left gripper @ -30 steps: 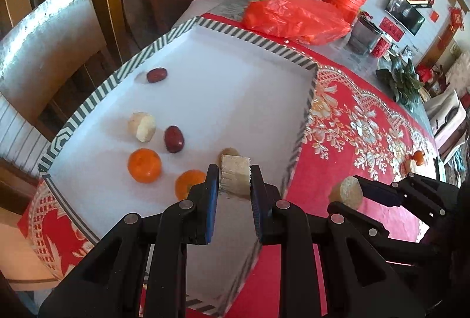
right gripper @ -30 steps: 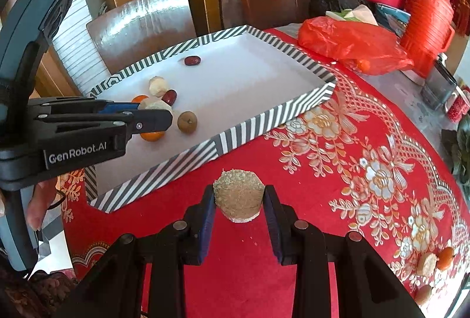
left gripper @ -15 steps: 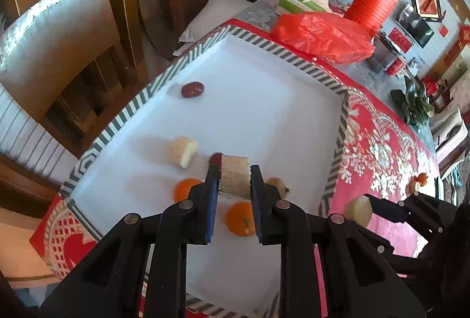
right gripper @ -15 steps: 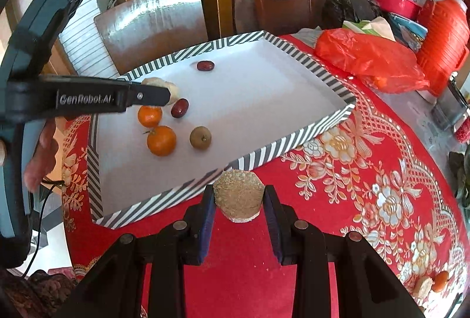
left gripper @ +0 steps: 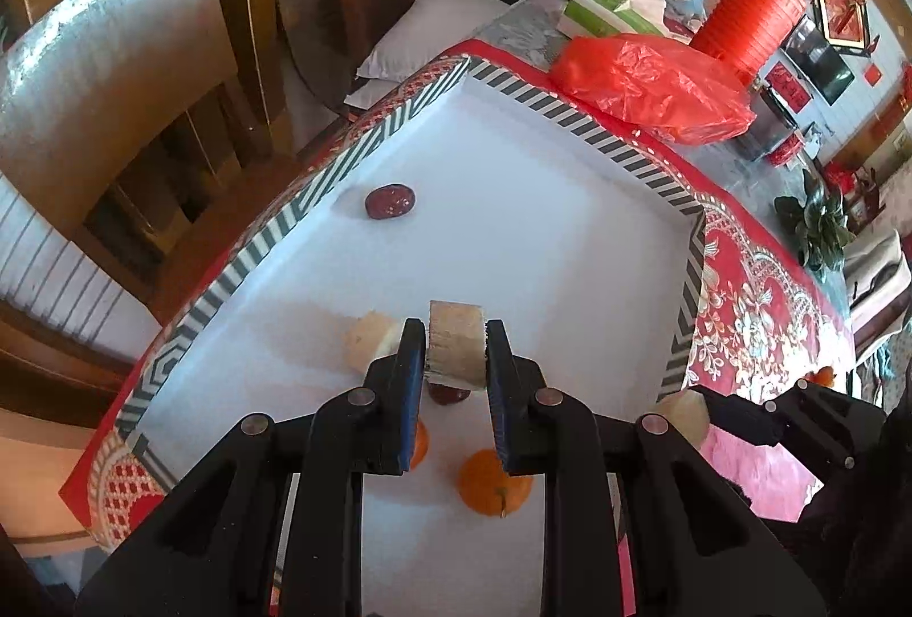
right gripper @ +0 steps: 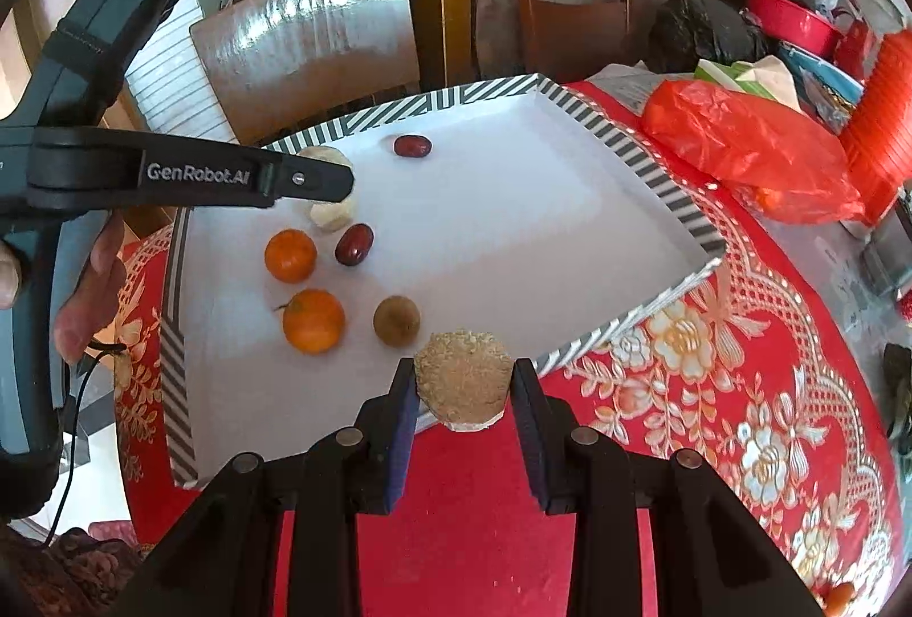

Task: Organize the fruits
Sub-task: 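Lower both cakes into the tray and open both grippers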

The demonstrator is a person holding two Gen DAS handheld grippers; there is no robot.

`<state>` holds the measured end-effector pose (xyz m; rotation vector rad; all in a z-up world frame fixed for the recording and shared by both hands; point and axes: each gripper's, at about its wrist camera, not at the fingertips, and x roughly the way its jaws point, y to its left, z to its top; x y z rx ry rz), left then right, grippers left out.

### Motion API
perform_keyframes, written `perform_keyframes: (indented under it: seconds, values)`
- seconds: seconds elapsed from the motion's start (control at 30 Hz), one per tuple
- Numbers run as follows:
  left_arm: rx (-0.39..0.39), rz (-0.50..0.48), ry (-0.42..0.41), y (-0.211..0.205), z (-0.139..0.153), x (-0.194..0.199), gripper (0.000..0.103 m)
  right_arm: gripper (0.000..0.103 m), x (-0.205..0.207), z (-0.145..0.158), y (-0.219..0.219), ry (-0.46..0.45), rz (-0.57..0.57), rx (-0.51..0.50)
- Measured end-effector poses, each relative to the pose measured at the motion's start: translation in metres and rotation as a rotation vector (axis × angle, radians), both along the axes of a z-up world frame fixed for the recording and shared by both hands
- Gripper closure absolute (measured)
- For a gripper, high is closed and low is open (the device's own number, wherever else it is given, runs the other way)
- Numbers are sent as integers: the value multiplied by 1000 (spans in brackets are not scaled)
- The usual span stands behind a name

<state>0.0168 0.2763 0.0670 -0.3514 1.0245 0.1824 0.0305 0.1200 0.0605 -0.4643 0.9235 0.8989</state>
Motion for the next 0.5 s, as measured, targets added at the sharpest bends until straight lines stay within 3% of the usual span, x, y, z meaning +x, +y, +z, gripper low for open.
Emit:
perform_keyframes:
  seconds: [0.5]
  values:
    - [45, 2, 42, -4, -16, 30, 84, 71, 28, -13, 30, 27, 32, -13]
